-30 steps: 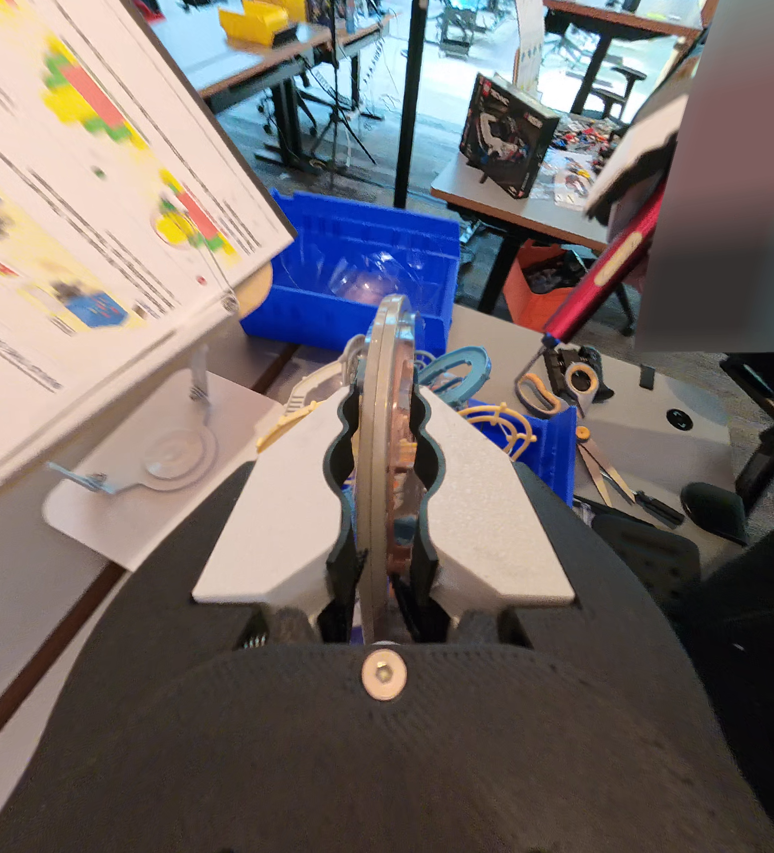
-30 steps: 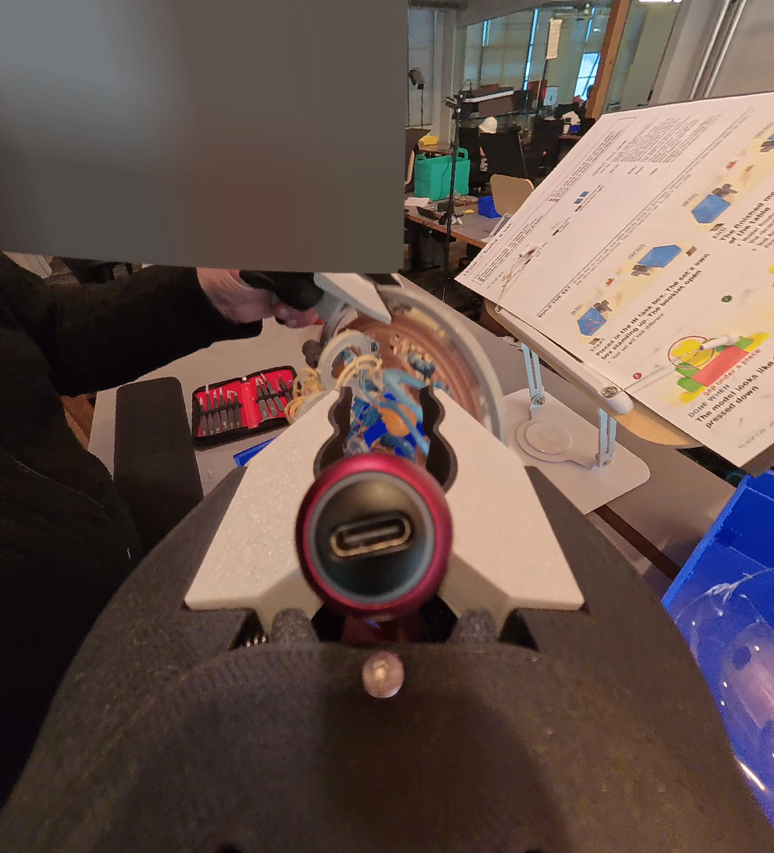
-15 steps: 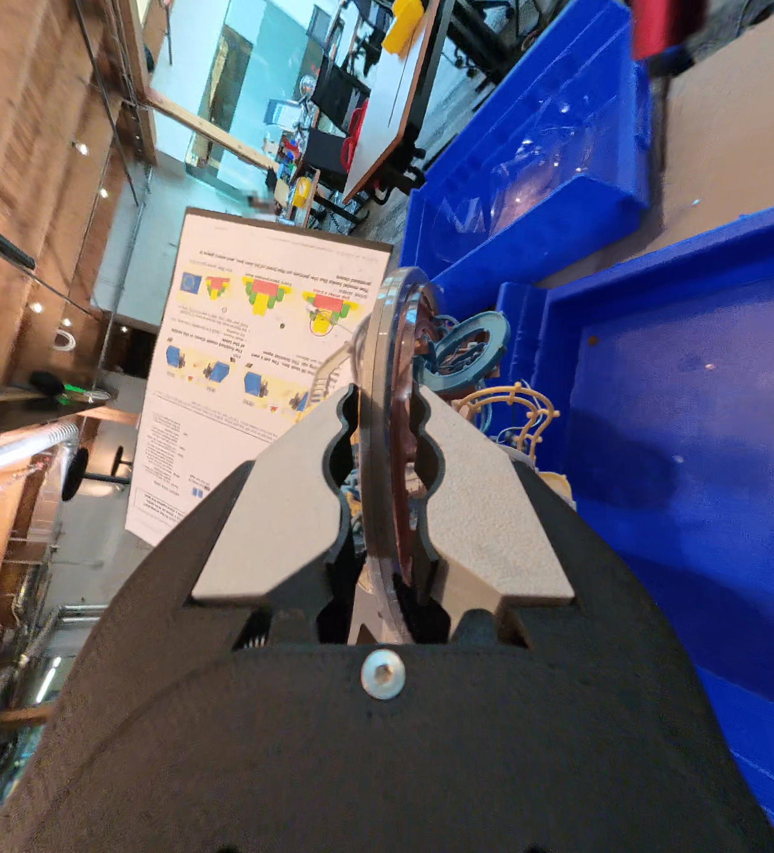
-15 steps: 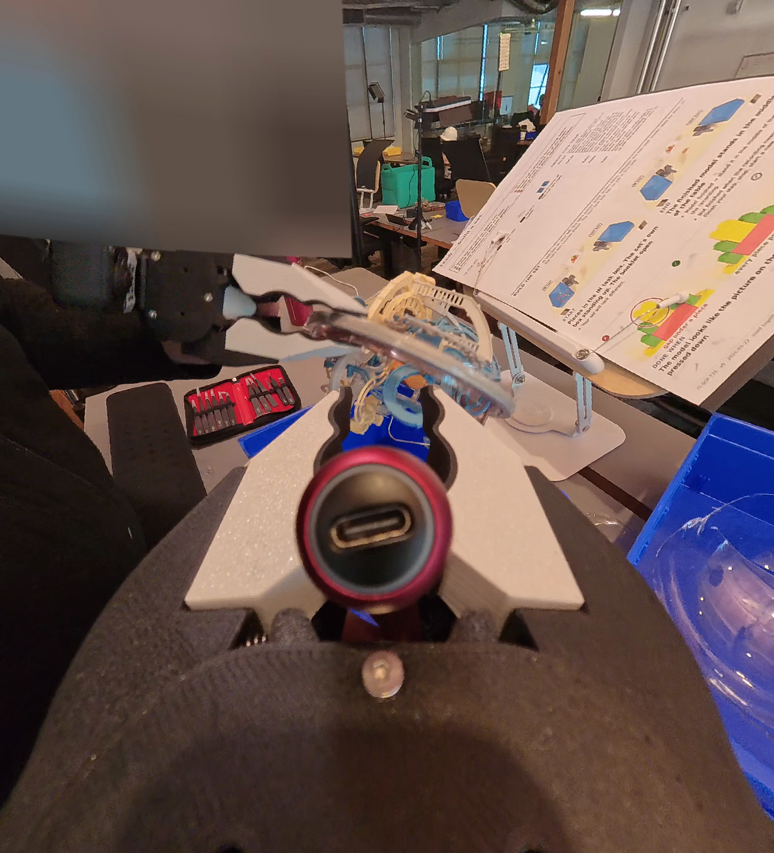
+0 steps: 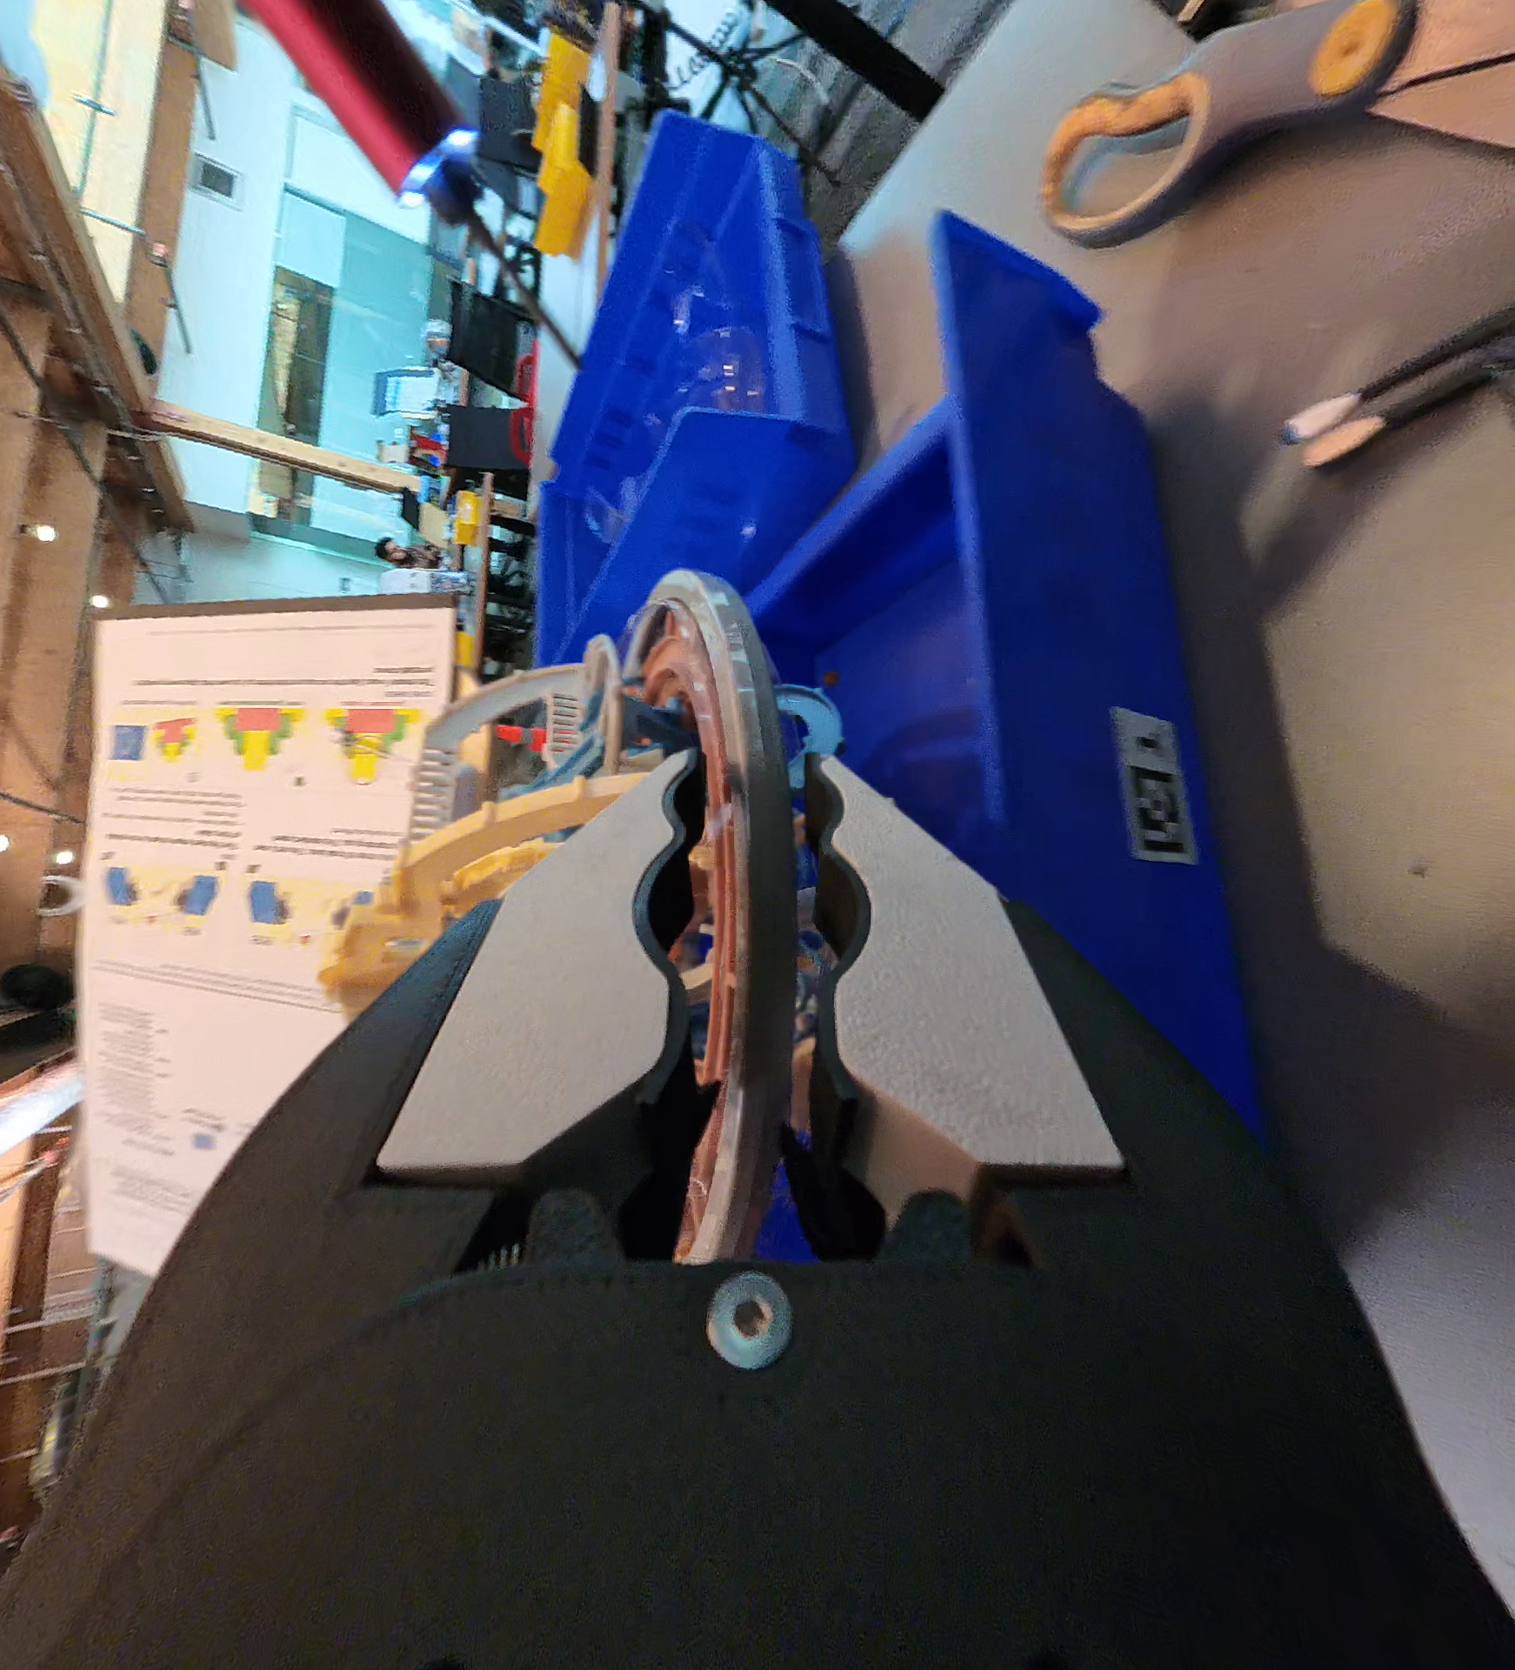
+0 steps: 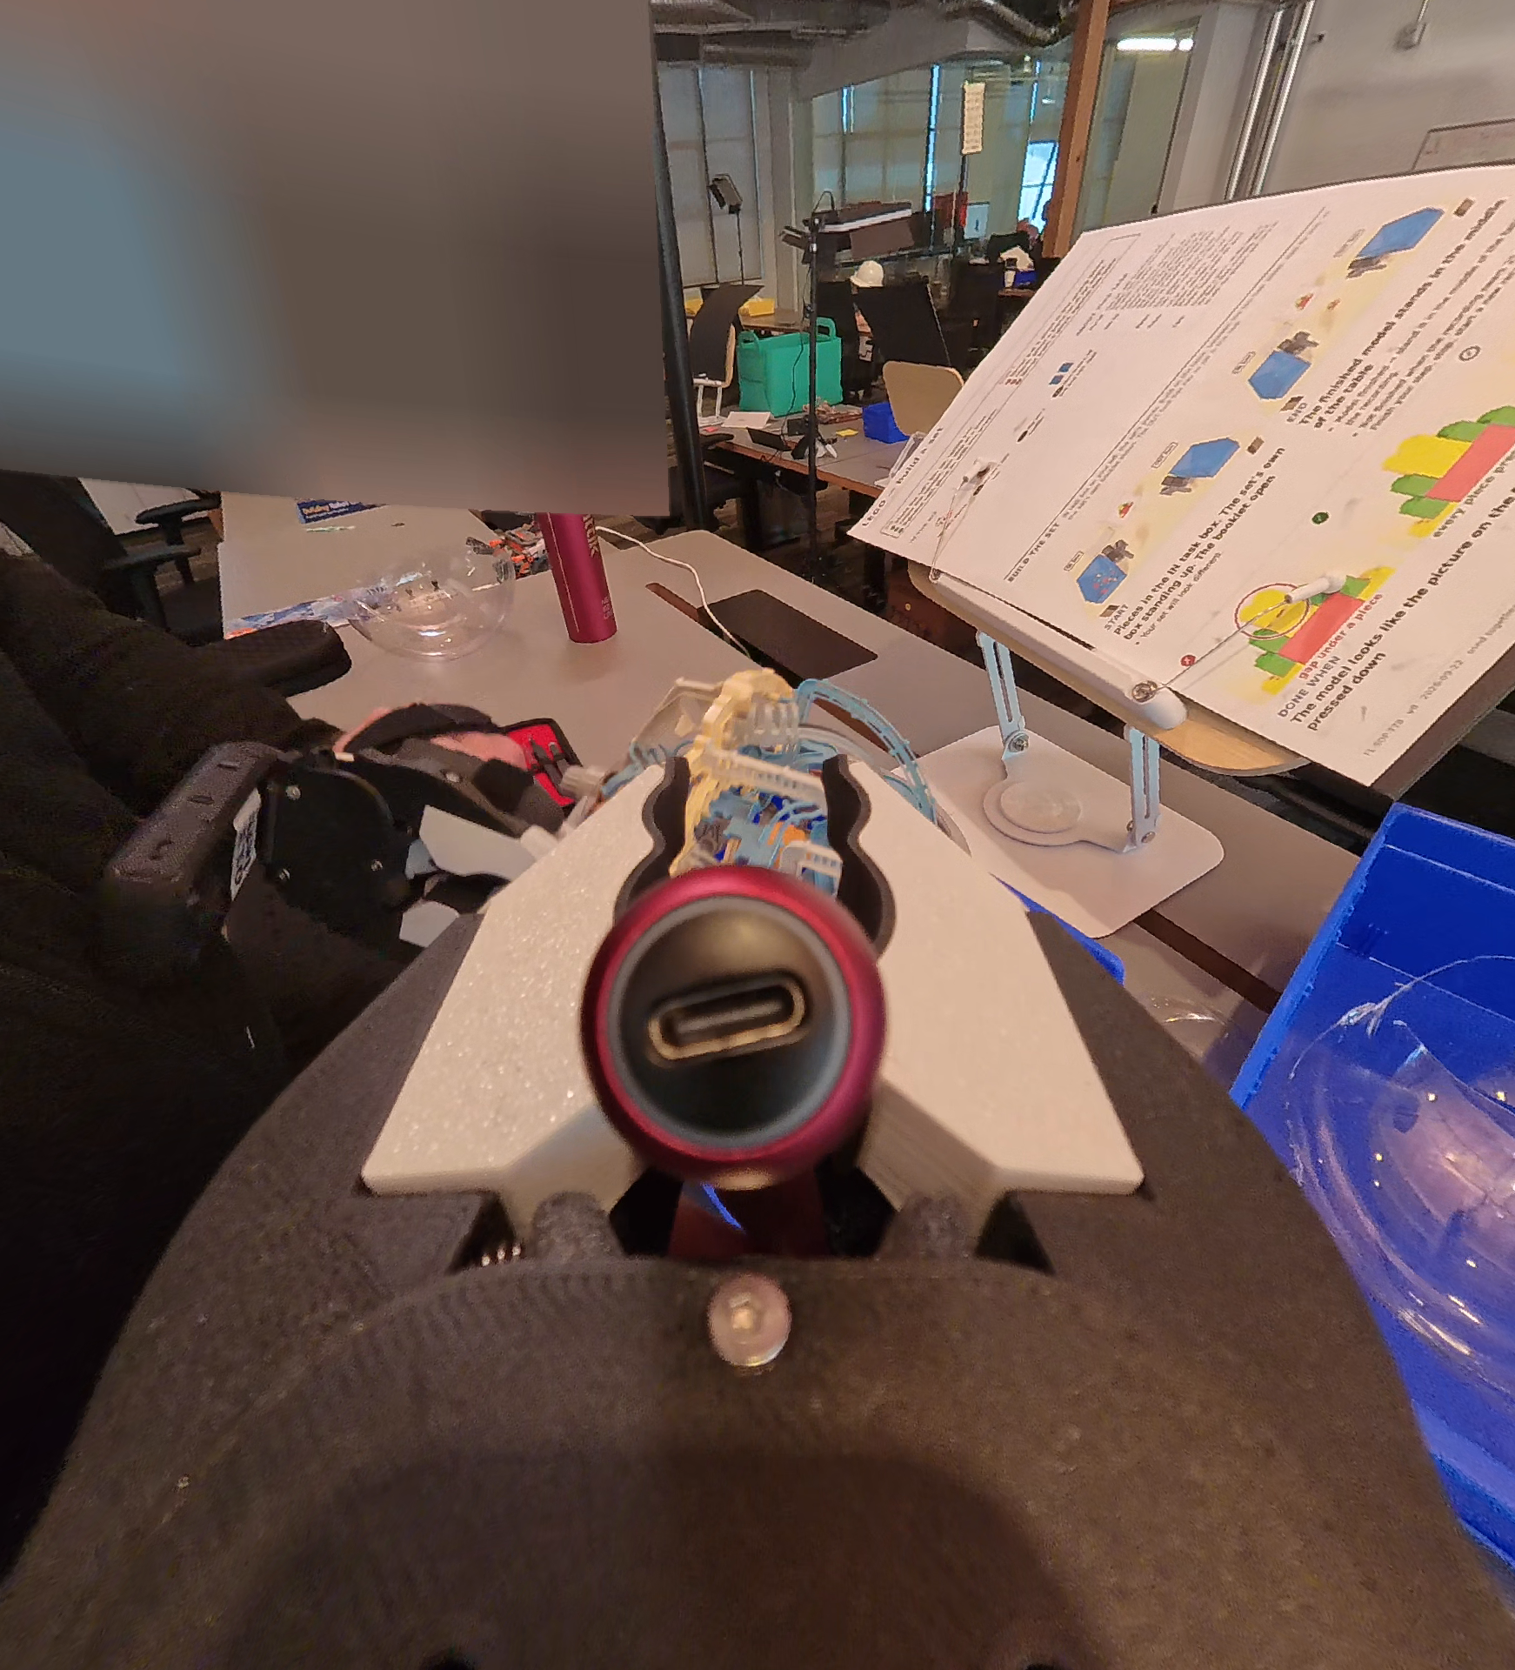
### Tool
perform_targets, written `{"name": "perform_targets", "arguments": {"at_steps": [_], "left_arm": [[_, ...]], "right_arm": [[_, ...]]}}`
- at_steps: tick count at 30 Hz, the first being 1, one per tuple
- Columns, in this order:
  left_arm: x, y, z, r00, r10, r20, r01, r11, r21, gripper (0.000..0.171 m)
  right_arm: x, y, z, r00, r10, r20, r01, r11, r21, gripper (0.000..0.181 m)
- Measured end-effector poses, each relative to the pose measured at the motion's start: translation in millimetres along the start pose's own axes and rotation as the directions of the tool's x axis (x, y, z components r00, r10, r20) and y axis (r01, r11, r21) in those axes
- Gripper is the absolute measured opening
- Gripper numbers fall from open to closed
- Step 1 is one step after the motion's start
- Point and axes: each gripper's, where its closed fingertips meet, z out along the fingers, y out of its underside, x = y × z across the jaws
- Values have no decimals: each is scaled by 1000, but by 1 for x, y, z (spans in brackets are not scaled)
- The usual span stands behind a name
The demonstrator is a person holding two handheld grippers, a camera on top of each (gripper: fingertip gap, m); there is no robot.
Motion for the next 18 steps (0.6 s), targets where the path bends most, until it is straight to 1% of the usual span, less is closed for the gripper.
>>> {"name": "perform_targets", "arguments": {"at_steps": [2,3,6,8,10,13,15,16,17,18], "left_arm": [[20,3,1,997,-42,-59,41,999,-7,16],[25,3,1,996,-56,-68,56,998,-11,16],[29,3,0,989,-107,-98,106,994,-13,15],[33,2,-1,970,-186,-155,186,982,-18,15],[34,1,-4,963,-200,-182,202,979,-5,15],[36,-2,-9,919,-295,-263,310,951,14,15],[32,-9,-16,849,-413,-329,447,894,33,32],[29,-6,-16,843,-431,-323,461,887,20,42],[30,-3,-18,841,-430,-329,456,890,4,46],[27,0,-20,848,-429,-311,452,892,1,46]], "right_arm": [[-2,1,0,1000,2,0,-2,1000,0,31],[-3,2,0,1000,3,-2,-3,1000,-1,31],[-5,5,0,1000,6,-5,-6,1000,-1,31],[-7,6,2,1000,8,-1,-8,1000,-2,31],[-8,9,4,1000,4,3,-4,1000,-9,31],[-8,11,8,1000,16,9,-16,1000,0,31],[-7,14,12,1000,19,10,-19,1000,-1,31],[-6,15,13,1000,21,10,-21,1000,-3,31],[-6,16,15,1000,24,14,-24,1000,-5,31],[-6,17,17,999,26,18,-26,1000,-4,31]]}}
